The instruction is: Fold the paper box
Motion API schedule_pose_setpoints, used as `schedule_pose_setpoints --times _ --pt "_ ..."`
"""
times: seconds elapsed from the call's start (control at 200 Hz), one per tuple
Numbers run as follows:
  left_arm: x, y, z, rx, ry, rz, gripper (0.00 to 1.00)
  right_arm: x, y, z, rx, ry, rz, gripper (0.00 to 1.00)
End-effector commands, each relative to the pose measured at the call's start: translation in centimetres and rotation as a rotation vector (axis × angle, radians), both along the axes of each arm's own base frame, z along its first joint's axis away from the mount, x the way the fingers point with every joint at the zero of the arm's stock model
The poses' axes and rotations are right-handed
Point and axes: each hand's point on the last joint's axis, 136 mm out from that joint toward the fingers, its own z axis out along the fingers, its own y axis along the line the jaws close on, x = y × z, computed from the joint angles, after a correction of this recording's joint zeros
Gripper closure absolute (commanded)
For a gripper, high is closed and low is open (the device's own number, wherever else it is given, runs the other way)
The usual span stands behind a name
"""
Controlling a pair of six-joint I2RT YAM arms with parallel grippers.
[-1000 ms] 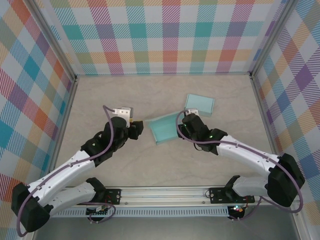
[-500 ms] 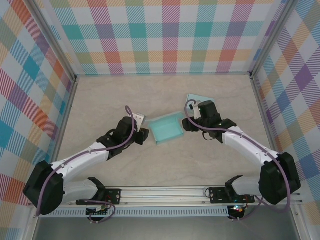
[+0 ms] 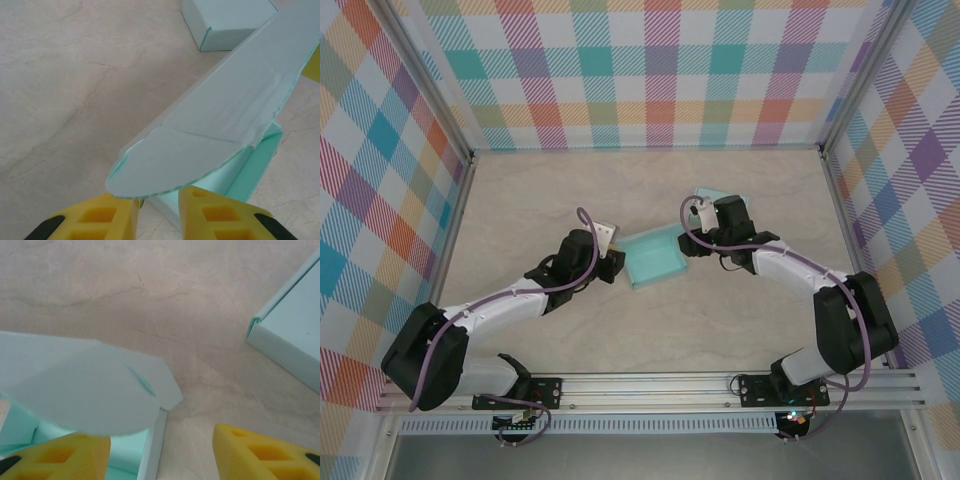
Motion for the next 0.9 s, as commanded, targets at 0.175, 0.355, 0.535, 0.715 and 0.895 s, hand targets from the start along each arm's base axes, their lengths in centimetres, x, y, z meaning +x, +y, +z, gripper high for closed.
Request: schedule_pose_setpoints --times 0.175,0.355,0.535,0.715,0.895 --pt "1.0 -0.5 -0.2 -0.014 -0.017 -0.002 0.80 2.9 1.5 1.8 0.057 -0.090 0.051 0.43" --pt "1.4 -1.0 -0.4 -0.022 -0.009 -0.009 0.86 2.9 1.9 1.6 0.078 -0.073 0.063 0.50" --pt "1.8 -1.5 -0.1 -0.047 -0.008 -0.003 0.91 2.5 2.4 1.3 0.114 -0.044 0.068 0.59" --pt "2.2 -1.5 0.2 -0.070 -0.008 0.022 0.95 2.4 2.6 1.4 0.143 -0.031 0.062 0.74" --pt "2.5 -1.0 0.6 -0.082 -0.014 0.064 0.98 2.7 1.5 1.1 0.114 -0.032 -0.008 0.73"
